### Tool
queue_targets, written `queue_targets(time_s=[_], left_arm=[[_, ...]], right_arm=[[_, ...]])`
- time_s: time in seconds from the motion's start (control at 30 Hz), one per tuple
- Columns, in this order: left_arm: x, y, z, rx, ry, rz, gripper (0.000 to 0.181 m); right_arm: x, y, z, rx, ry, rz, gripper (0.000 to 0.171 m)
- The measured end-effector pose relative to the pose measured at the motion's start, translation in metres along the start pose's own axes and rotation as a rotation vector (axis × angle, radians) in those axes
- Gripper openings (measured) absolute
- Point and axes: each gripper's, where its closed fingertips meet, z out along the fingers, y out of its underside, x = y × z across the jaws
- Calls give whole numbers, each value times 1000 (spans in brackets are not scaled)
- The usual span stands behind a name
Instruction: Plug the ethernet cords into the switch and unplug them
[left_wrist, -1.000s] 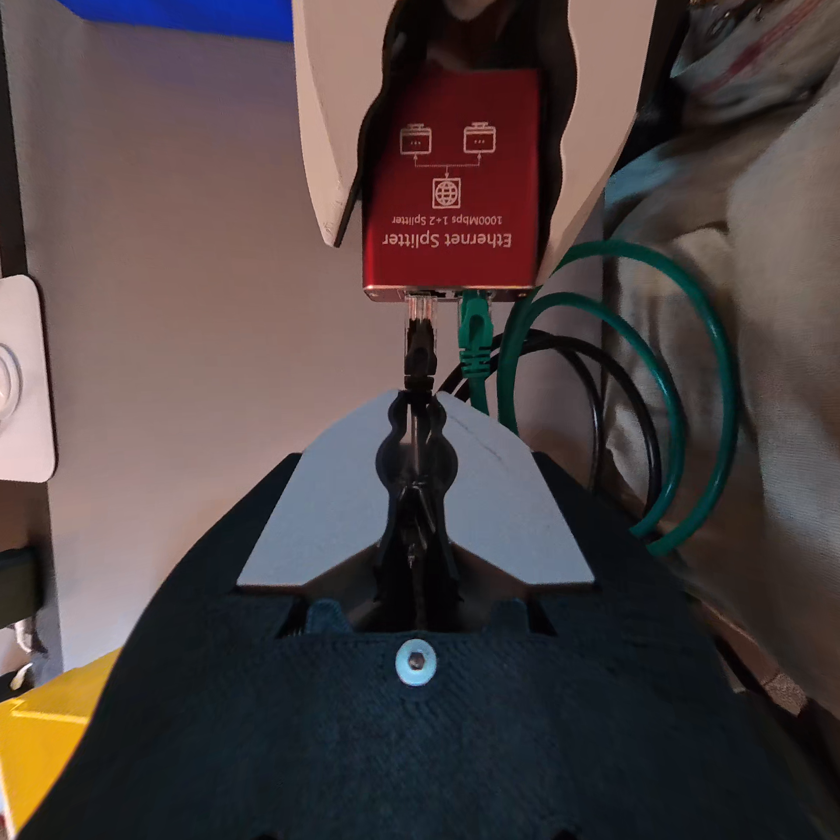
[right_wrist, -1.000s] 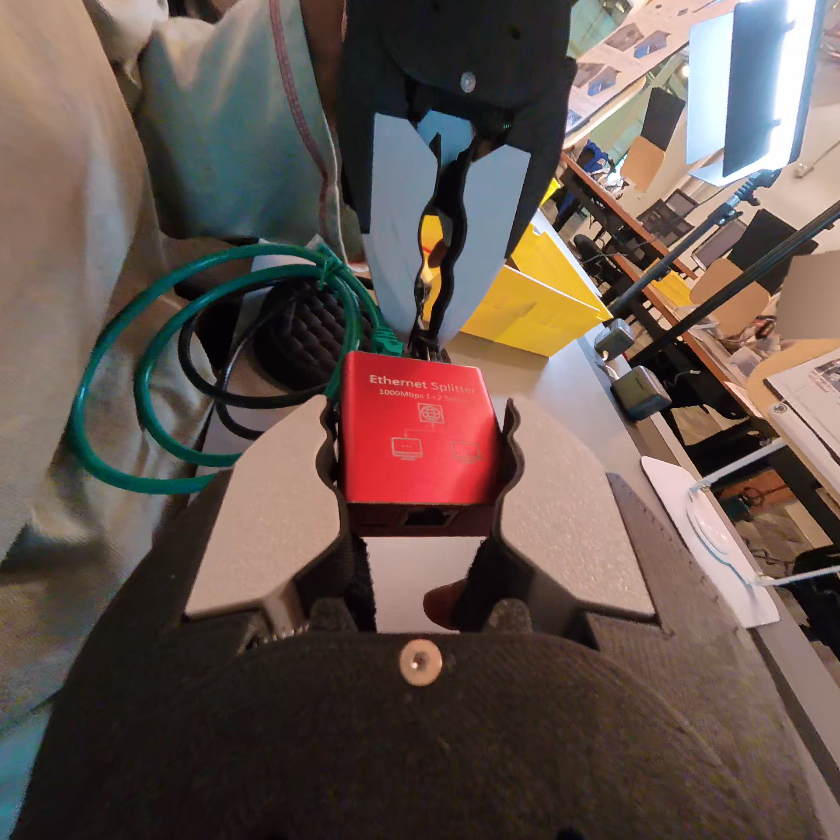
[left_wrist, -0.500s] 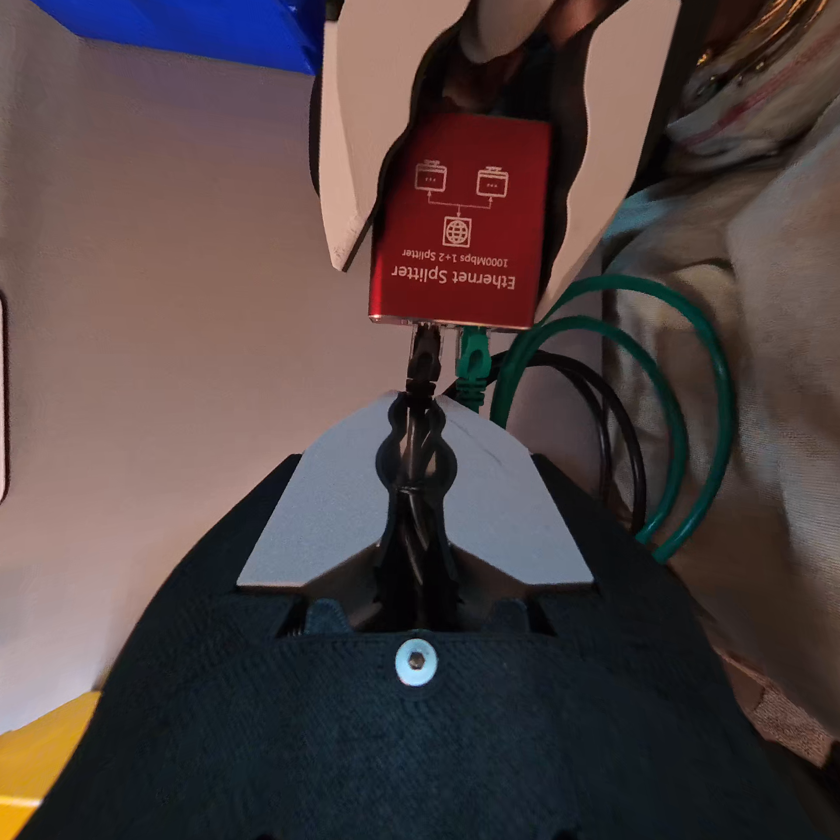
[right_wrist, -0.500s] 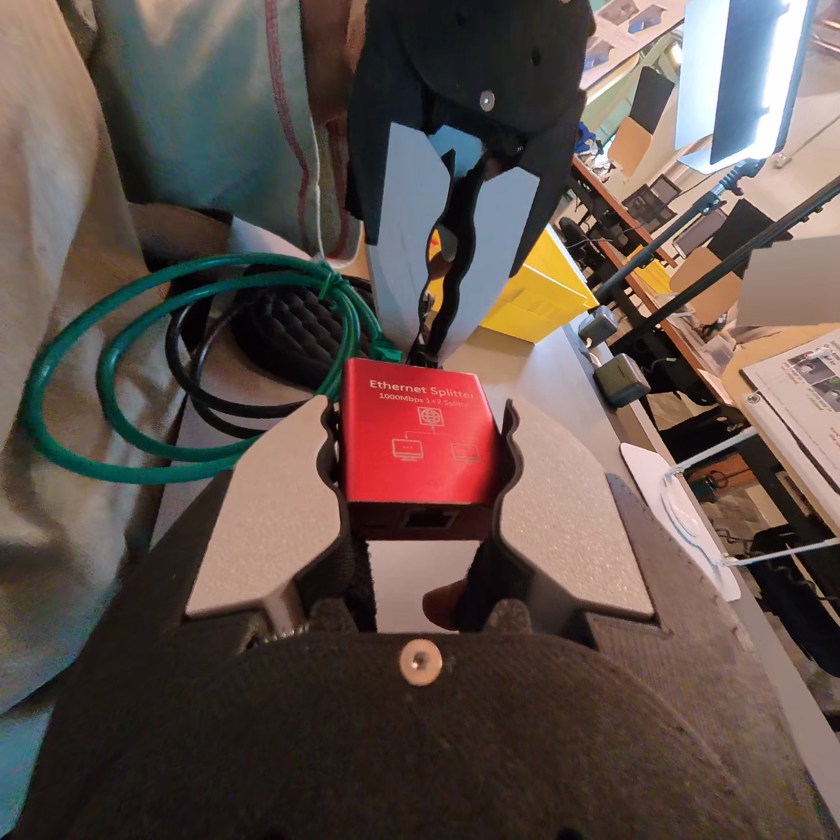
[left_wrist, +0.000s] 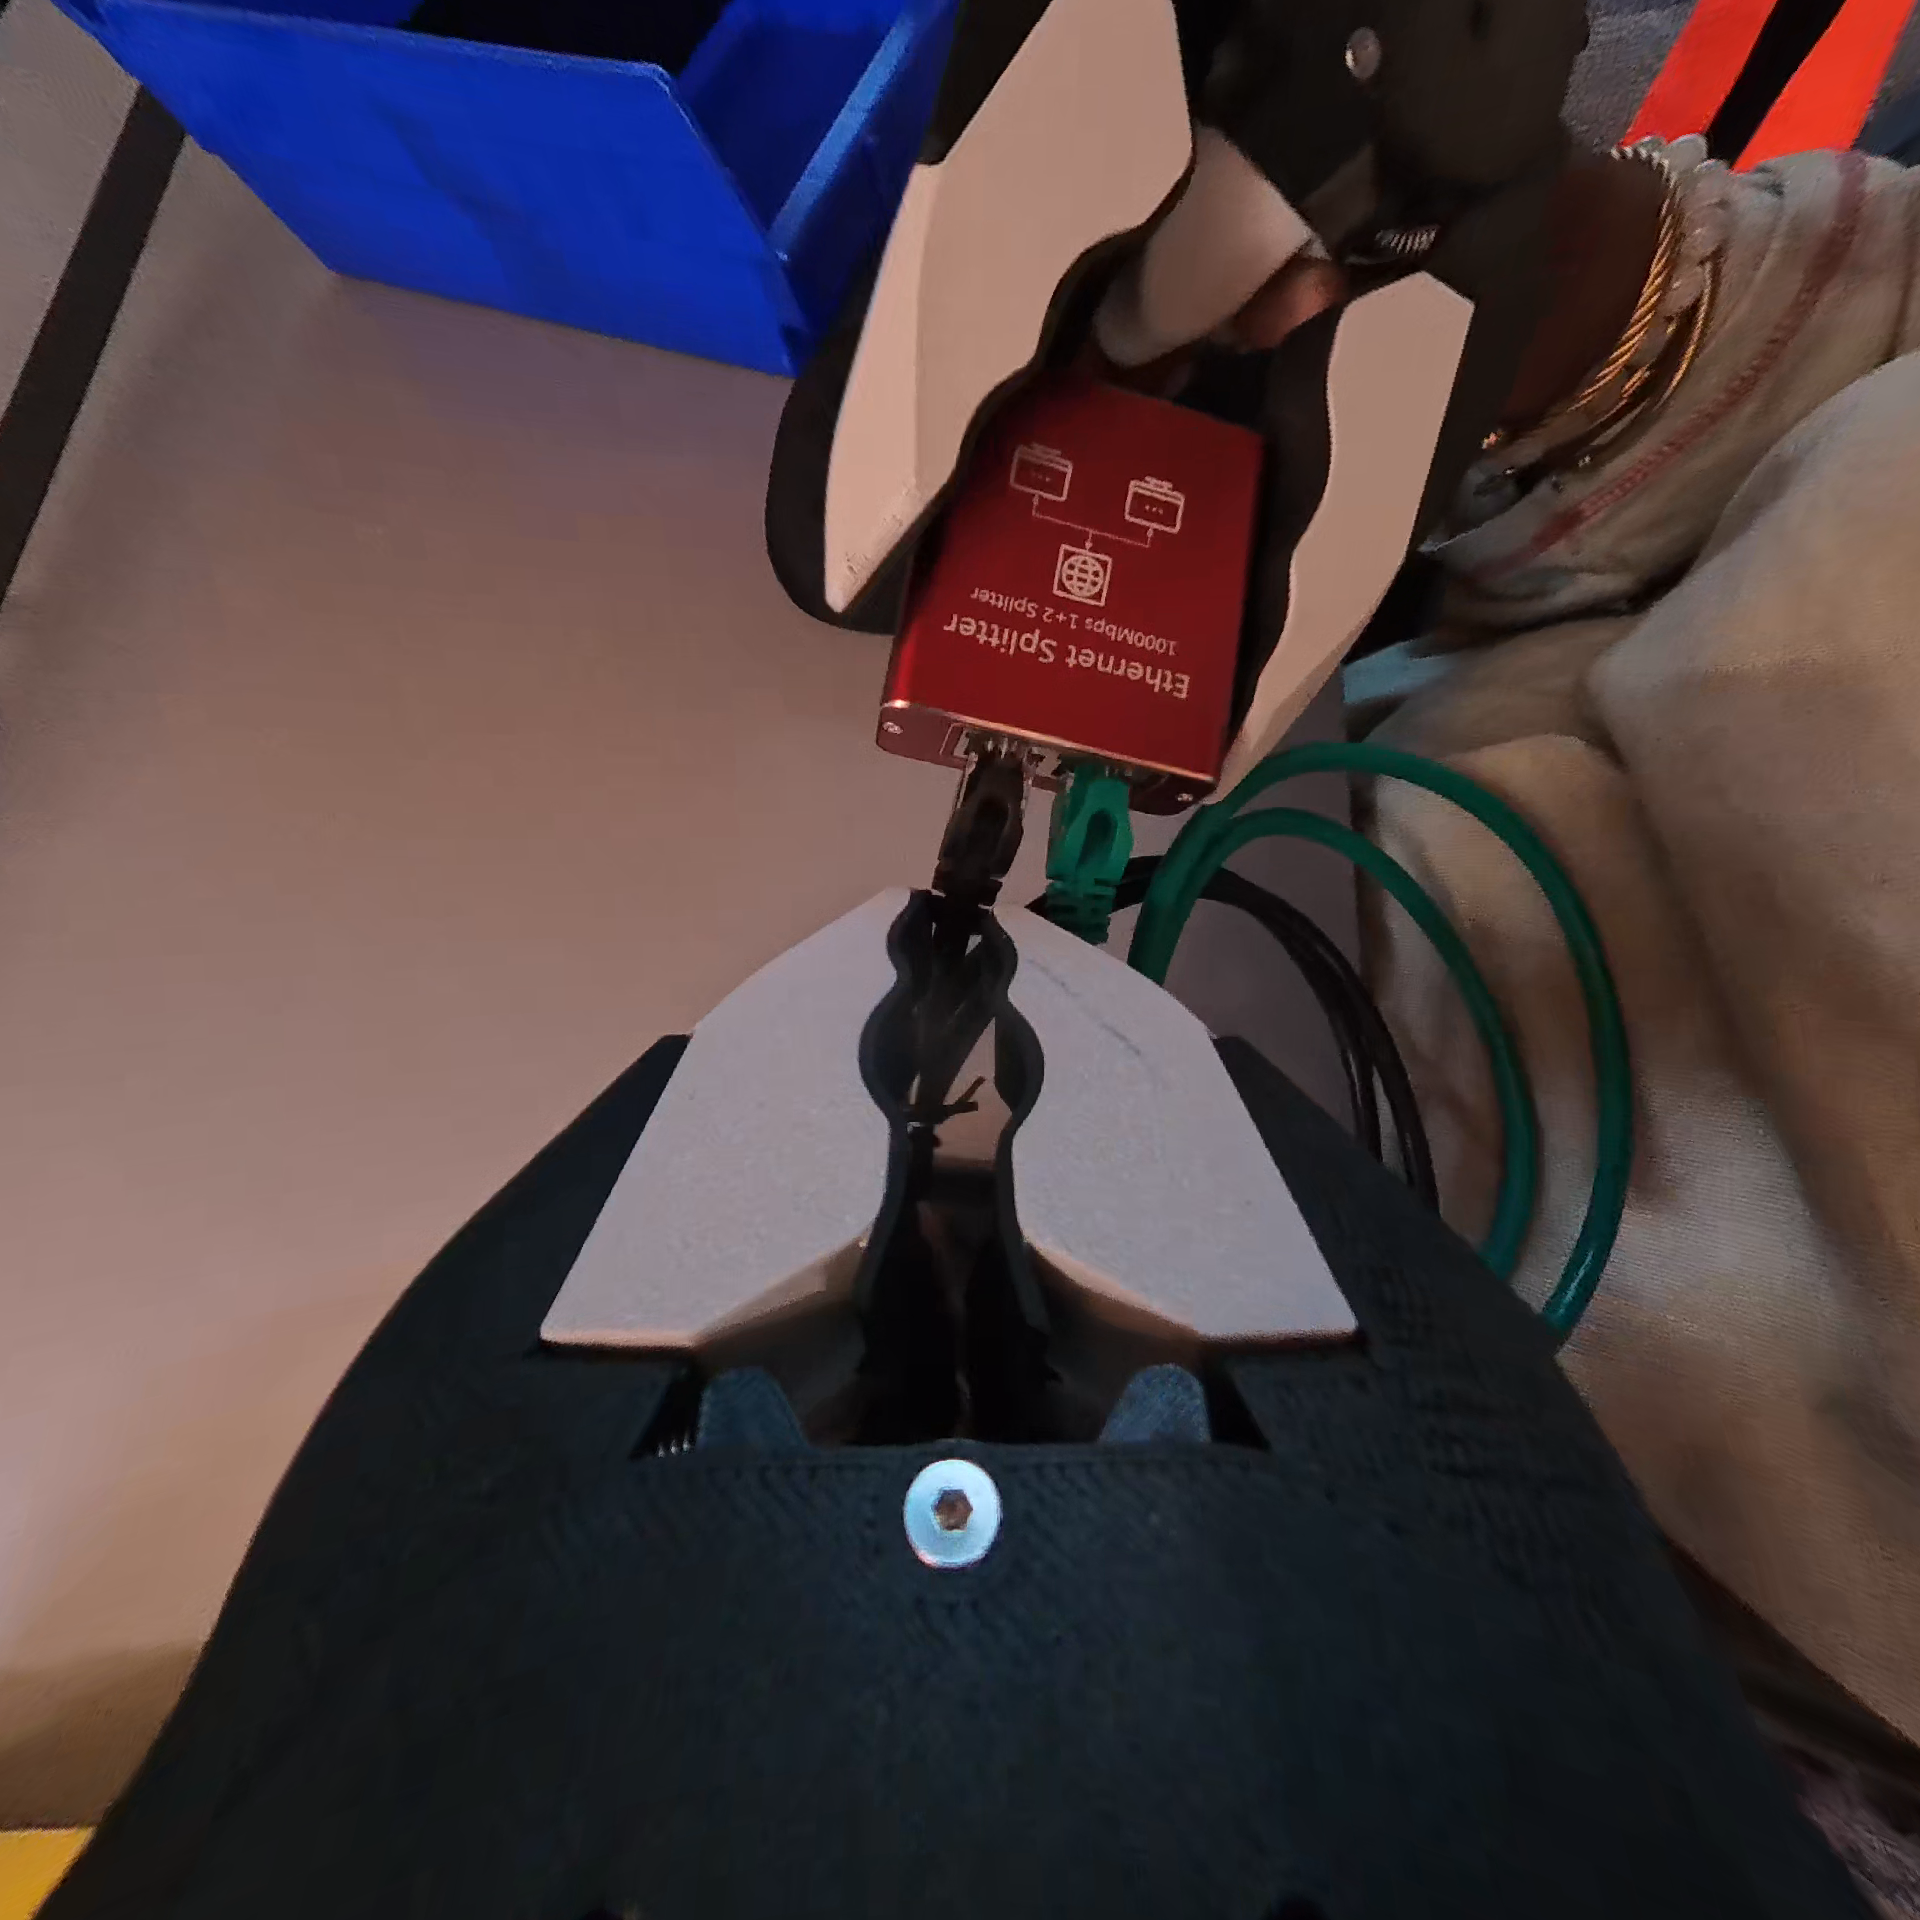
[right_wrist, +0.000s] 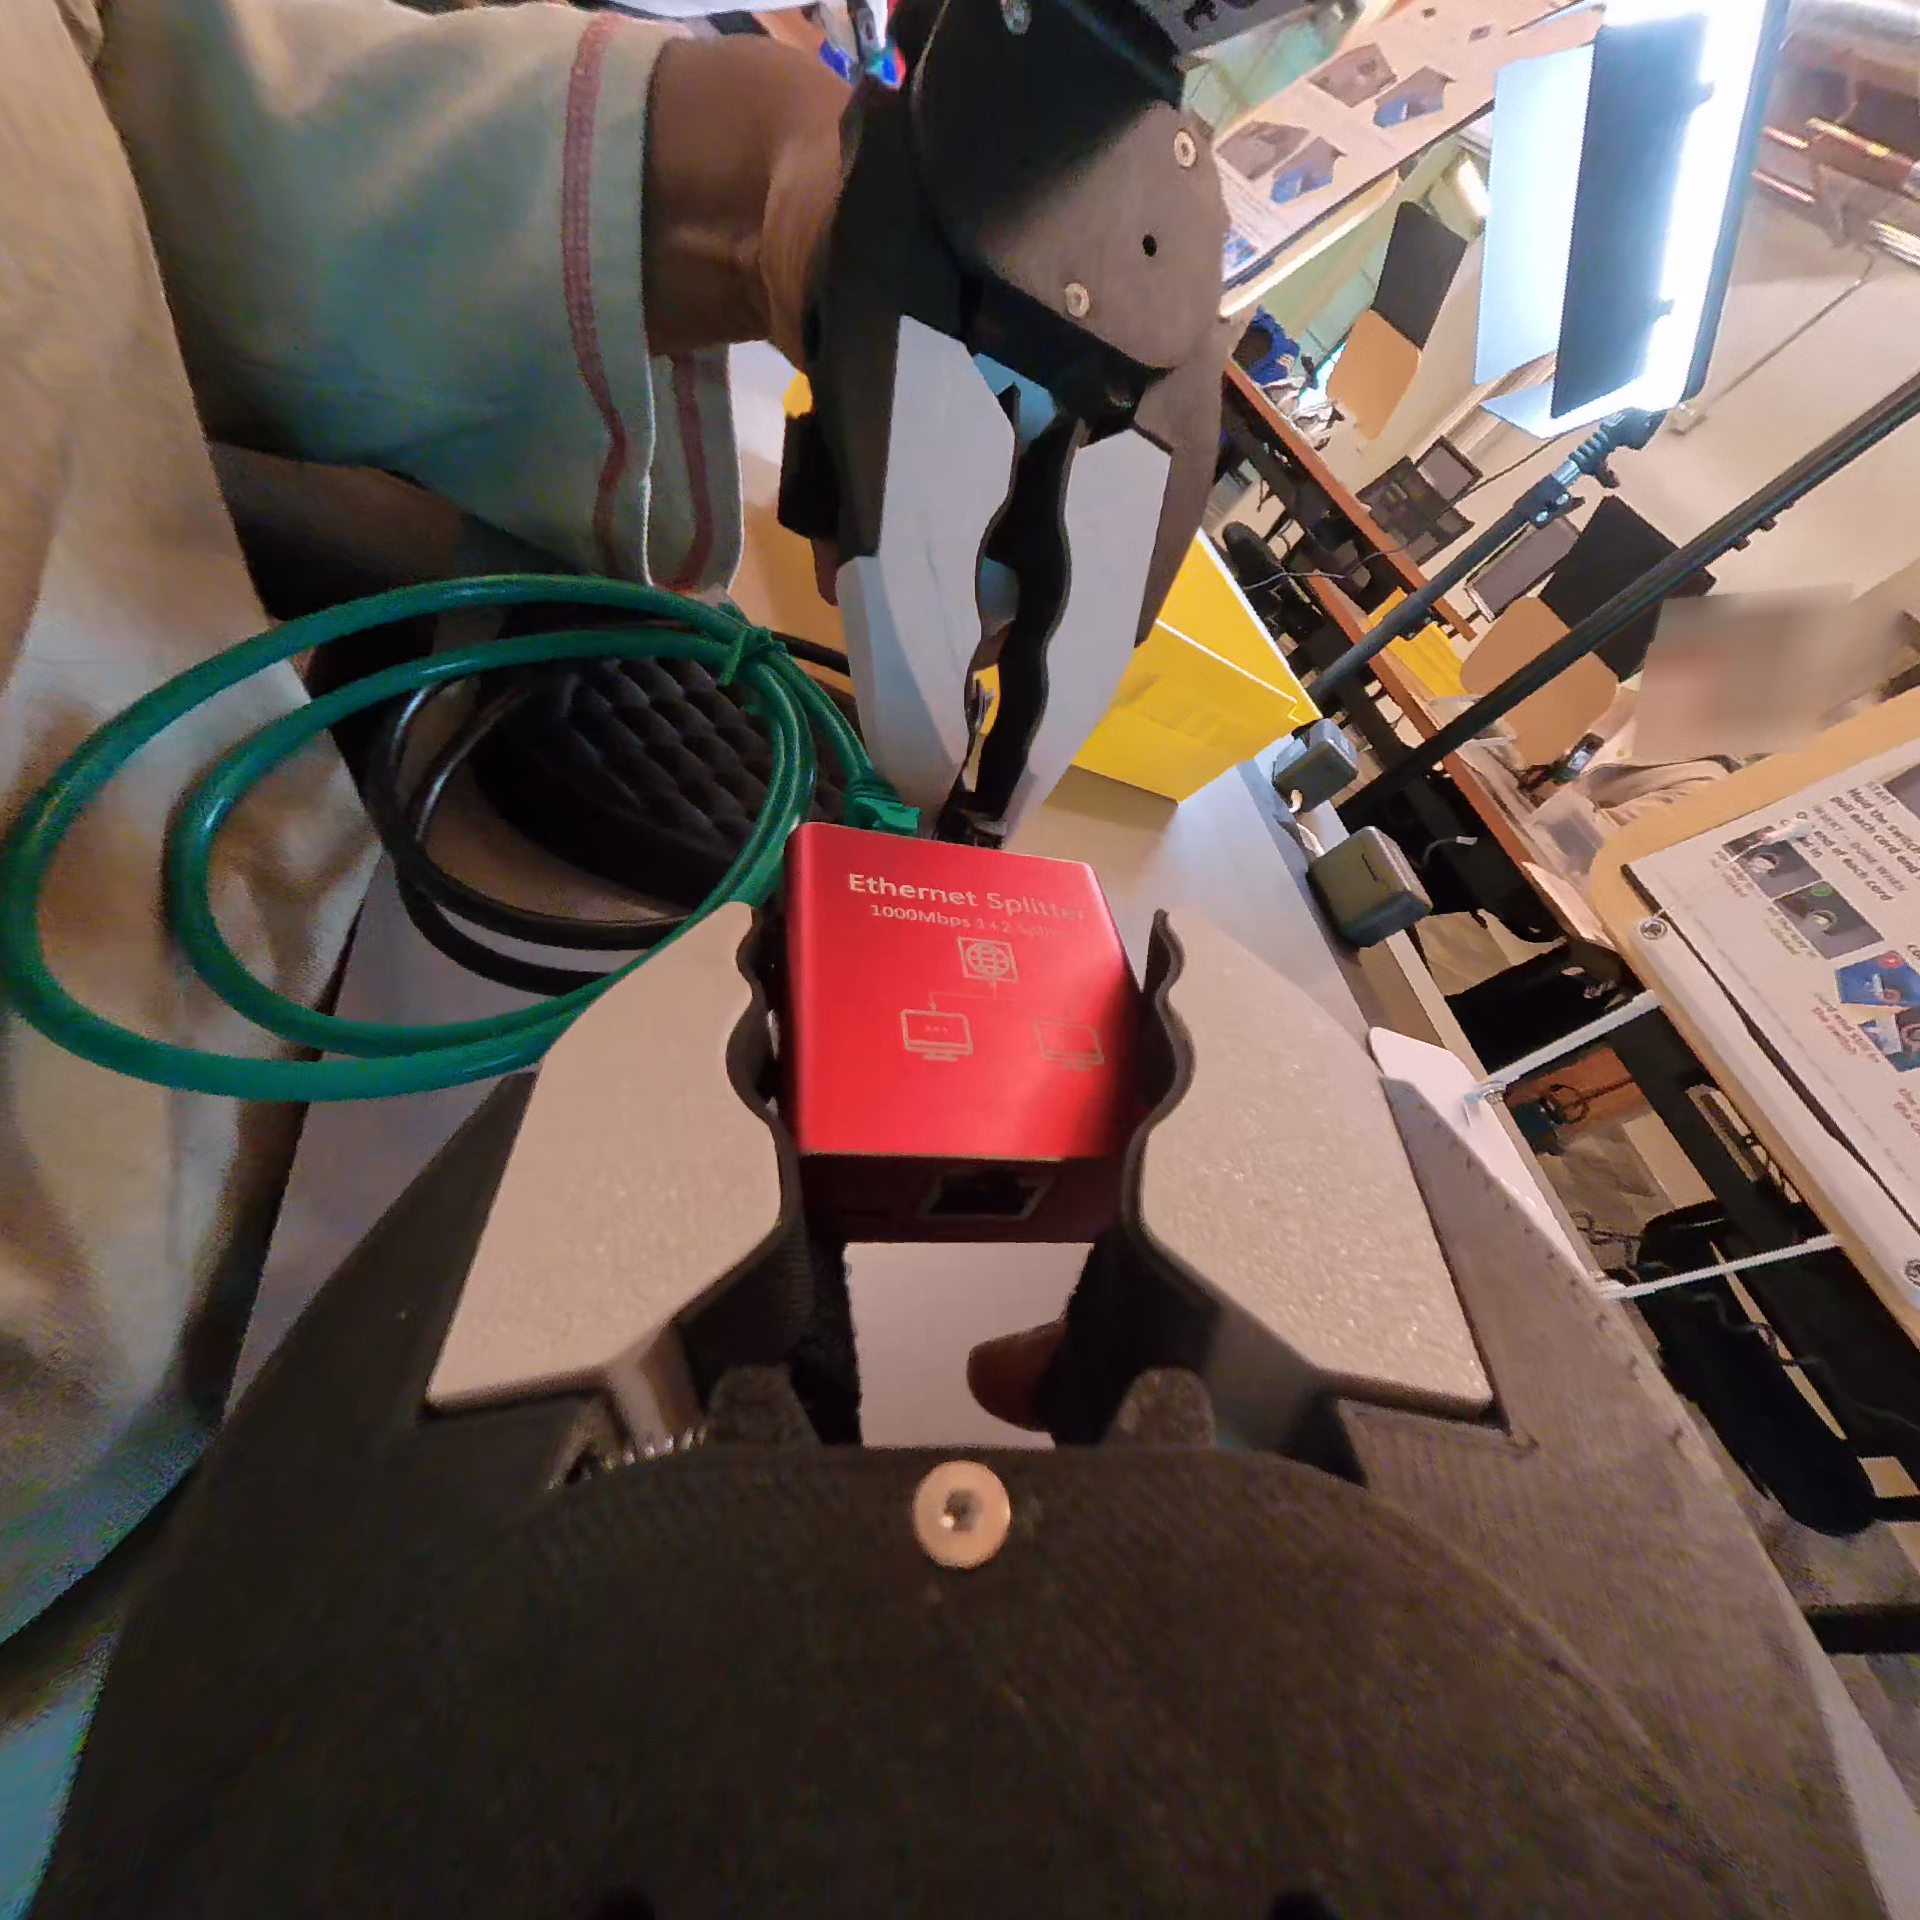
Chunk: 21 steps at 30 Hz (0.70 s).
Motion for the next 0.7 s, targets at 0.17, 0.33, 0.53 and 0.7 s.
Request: queue_targets(time_s=[0.17,0.33,0.53,0.7], left_arm=[[-1,-2,-3,32,-68,57,9],[0,-5,-2,50,-81,83,9],[-1,10,12,-106,-115,108,8],[-4,16,20,-123,-120,73,7]], right_arm=[[7,7,2,49,12,135,81],[3,26,4,4,-52,268,92],[0,25,4,-81,-20,106,87],[-1,28,9,-112,-3,74,87]])
